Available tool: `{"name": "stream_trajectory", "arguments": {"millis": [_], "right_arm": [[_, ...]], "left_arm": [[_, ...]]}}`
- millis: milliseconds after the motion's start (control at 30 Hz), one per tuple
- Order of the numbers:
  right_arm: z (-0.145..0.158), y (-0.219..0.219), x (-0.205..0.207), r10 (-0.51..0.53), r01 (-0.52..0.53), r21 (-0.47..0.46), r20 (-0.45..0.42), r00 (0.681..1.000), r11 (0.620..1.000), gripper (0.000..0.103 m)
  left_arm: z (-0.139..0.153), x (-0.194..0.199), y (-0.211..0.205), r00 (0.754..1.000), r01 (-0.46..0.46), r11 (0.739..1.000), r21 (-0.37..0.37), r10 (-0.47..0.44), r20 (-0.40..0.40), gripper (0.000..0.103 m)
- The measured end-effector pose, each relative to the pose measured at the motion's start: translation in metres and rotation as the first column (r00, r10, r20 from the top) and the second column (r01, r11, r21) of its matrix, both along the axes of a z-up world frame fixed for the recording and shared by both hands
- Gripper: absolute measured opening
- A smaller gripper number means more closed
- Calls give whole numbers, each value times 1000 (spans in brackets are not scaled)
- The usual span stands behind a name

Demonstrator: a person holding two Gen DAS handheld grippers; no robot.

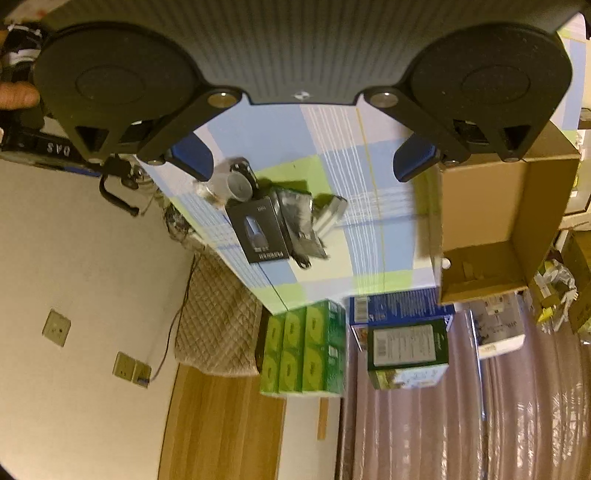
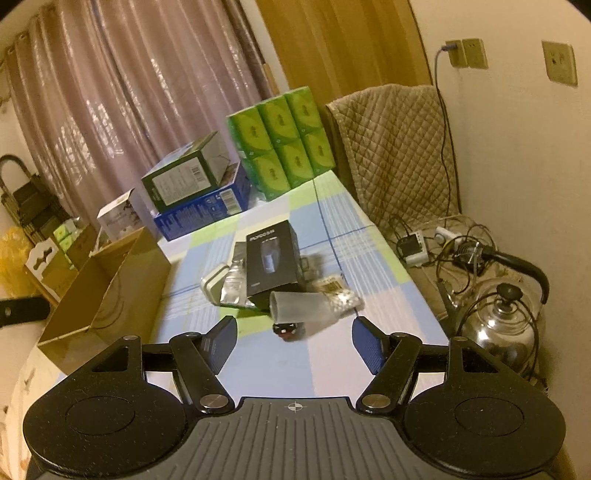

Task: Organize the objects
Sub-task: 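Move both tools back over the table toward the cup and swabs, then grasp the bag of cotton swabs with the right tool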

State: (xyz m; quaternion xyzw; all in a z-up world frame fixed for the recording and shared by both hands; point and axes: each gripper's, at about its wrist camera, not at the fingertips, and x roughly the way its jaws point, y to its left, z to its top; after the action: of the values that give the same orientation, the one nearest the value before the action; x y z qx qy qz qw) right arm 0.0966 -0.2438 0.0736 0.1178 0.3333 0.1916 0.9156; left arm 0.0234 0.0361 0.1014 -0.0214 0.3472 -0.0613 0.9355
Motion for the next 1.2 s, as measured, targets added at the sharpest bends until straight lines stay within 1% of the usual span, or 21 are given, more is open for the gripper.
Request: {"name": "stream_trajectory", "arguments": {"millis": [133, 300, 400, 600, 767, 967, 1033, 1100, 1200], "right_arm": [[-9, -13, 9, -14, 14, 38, -23, 1000, 999, 66], [-16, -20, 20, -10, 10, 5, -30, 1000, 1000, 66], [-19, -21, 26, -13, 13, -7, -31, 999, 1000, 66], [-29, -19, 50, 8, -9, -35, -33, 999, 999, 66], [-51, -15, 83, 48, -53, -76, -68, 996, 996, 66], [-73, -6, 125, 122, -130, -112, -81, 989, 985, 65], [-81, 0, 138, 142, -153, -136, -84, 986, 979, 61], [-92, 5, 151, 162, -175, -171, -87, 983, 970, 51], [-109, 14, 170, 176, -196, -189, -118, 977, 962, 46]], "left_arm": [[-5, 5, -13, 1000, 9, 1000, 26, -9, -16, 102], [-14, 14, -23, 1000, 19, 1000, 19, -19, -18, 102], [-25, 24, -29, 998, 52, 999, 15, -51, -27, 102], [-55, 46, -43, 991, 117, 993, 14, -116, -62, 102], [-88, 76, -50, 986, 140, 990, -6, -140, -85, 102], [-119, 116, -59, 979, 176, 984, -39, -179, -100, 101], [-129, 126, -62, 976, 191, 981, -41, -195, -100, 101], [-137, 136, -64, 973, 207, 977, -39, -210, -100, 101], [-150, 146, -62, 969, 222, 974, -45, -226, -103, 100]]}}
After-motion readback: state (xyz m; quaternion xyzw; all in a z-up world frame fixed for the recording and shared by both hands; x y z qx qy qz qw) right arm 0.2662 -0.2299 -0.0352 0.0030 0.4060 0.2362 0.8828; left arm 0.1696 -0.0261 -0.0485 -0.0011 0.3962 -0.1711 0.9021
